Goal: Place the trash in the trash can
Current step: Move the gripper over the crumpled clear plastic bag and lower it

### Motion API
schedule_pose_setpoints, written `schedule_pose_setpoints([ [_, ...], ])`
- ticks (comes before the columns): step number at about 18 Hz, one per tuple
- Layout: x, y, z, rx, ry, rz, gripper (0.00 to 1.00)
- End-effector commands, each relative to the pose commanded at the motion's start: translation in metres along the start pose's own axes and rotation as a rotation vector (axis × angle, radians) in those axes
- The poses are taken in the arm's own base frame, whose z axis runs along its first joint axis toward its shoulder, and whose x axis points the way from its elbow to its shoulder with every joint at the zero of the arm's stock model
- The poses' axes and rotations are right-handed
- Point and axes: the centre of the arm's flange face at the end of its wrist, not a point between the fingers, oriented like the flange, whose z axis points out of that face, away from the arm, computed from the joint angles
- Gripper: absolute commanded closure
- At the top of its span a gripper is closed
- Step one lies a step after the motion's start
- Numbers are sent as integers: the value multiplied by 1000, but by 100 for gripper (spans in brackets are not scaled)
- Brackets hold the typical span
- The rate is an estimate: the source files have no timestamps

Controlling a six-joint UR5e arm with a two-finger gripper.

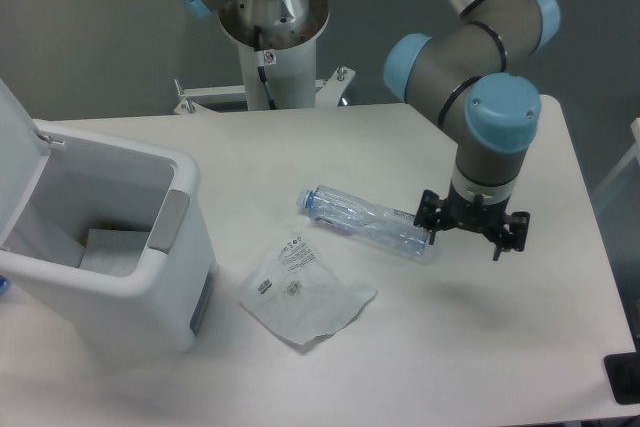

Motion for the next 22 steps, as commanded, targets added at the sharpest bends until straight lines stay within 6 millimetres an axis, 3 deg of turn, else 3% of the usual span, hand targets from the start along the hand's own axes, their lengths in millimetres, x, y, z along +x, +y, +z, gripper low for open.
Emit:
schedule_pose_setpoints([
  [3,28,-9,24,-34,37,2,0],
  [7,50,-26,44,-50,63,24,0],
  [12,83,-51,53,-49,80,78,0],
  [22,121,-75,86,-73,103,149,0],
])
